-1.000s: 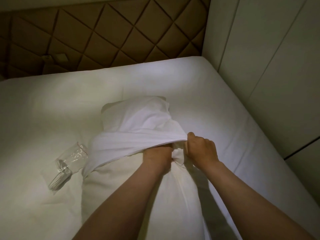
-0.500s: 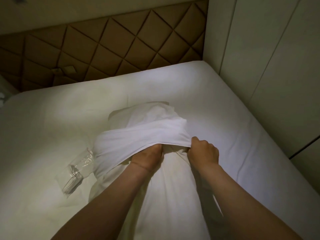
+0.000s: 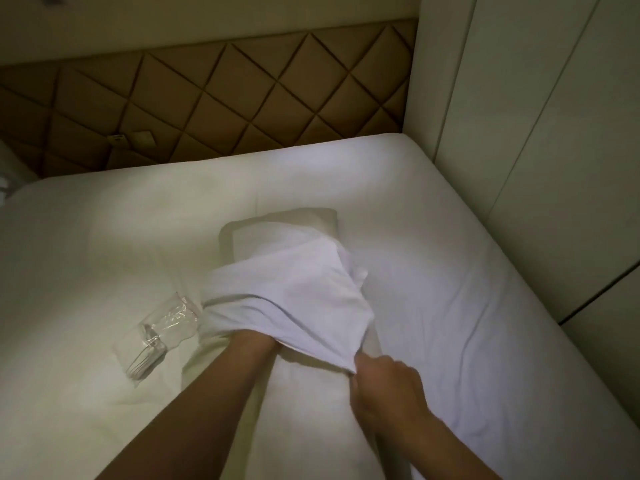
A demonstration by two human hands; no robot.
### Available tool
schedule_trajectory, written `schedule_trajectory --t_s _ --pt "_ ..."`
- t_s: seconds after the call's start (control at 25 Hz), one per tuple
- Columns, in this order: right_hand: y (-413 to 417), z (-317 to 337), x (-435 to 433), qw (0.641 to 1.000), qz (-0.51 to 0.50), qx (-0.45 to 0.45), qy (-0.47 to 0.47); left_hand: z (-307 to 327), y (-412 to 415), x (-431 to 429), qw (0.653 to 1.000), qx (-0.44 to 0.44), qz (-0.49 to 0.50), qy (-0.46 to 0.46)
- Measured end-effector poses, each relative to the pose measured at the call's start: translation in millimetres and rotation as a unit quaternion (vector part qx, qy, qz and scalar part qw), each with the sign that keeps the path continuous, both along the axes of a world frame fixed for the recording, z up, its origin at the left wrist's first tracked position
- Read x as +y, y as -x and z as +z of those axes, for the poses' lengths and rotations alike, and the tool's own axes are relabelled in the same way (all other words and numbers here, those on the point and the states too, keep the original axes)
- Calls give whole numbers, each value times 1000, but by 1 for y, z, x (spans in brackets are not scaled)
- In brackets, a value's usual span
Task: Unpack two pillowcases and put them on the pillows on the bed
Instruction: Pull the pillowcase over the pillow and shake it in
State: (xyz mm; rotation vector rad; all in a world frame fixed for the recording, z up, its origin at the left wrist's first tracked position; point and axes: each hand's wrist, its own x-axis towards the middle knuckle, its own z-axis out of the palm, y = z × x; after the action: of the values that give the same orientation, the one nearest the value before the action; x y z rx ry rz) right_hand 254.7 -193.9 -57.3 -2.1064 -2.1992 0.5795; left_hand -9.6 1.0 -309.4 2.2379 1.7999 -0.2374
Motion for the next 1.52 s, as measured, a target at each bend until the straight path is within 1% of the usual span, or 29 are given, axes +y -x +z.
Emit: schedule_trajectory --t_s 0.04,0.08,0.12,0.16,0.2,0.24,0.28,0.32,0.36,0.4,0.44,0.52,0.56,0.6,0.64,0.68,0.72,0.76,0.8,0.84,0.92,1.04,1.12,1.2,1.24,1.32,1.36,1.44,1.52 --pt "-1 -1 6 999 -38 1 0 36 -6 -21 995 -55 31 79" --pt "-3 -4 11 998 -70 -1 6 119 -31 -61 994 -46 26 95" --pt "-7 -5 14 995 -98 -1 19 140 -41 -78 997 -44 55 31" --pt "-11 -6 15 992 -121 -3 32 203 -60 -115 997 -67 8 -23" --pt "-15 -9 13 989 -139 -8 44 248 -71 -144 989 -80 -37 -117" --pt "-19 -11 12 987 -150 -17 45 257 -63 -158 980 -94 -66 -163" --pt "-19 -10 10 986 -156 -27 44 246 -47 -166 977 -70 -56 -193" --pt "-18 -7 9 987 -153 -39 35 237 -26 -168 977 -53 -49 -200" --pt "-16 -4 8 988 -142 -56 20 237 -13 -168 988 -40 -15 -151" --pt "-12 0 10 989 -125 -76 1 240 0 -169 988 -36 15 -152" --pt "-6 5 13 990 -103 -93 -14 240 10 -167 986 -9 38 -161" --pt "9 20 22 990 -60 -120 -52 246 18 -162 986 10 56 -156" --pt "17 25 26 987 -42 -136 -72 245 20 -159 987 1 93 -129" --pt "25 30 30 984 -22 -151 -87 245 22 -159 982 -38 162 -83" --pt "34 34 33 979 5 -174 -102 244 23 -163 961 -103 256 -24" --pt "44 34 34 975 34 -187 -117 239 26 -169 917 -182 352 44" --pt "54 36 35 973 55 -188 -125 229 31 -180 865 -249 423 99" --pt "63 37 34 972 64 -185 -131 217 37 -195 821 -302 464 138" --pt "69 36 36 968 66 -189 -150 208 42 -210 793 -339 478 171" --pt "71 33 39 965 72 -200 -150 197 48 -221 780 -361 472 195" --pt "72 22 44 966 86 -214 -121 183 57 -234 765 -394 468 202" --pt "72 20 47 963 70 -232 -115 189 53 -229 748 -427 466 204" --pt "77 18 50 963 68 -237 -110 201 41 -226 758 -449 434 187" --pt "87 21 54 965 64 -231 -107 221 18 -226 786 -459 383 161" --pt "92 25 57 964 56 -226 -125 233 5 -224 809 -445 356 141" --pt "99 36 68 965 52 -212 -141 247 -22 -220 860 -404 304 70" --pt "101 43 74 968 52 -202 -141 256 -35 -218 876 -386 286 42" --pt "98 62 84 968 53 -193 -151 275 -56 -218 898 -350 268 2" --pt "90 84 89 962 77 -213 -152 292 -71 -219 905 -334 263 -29"
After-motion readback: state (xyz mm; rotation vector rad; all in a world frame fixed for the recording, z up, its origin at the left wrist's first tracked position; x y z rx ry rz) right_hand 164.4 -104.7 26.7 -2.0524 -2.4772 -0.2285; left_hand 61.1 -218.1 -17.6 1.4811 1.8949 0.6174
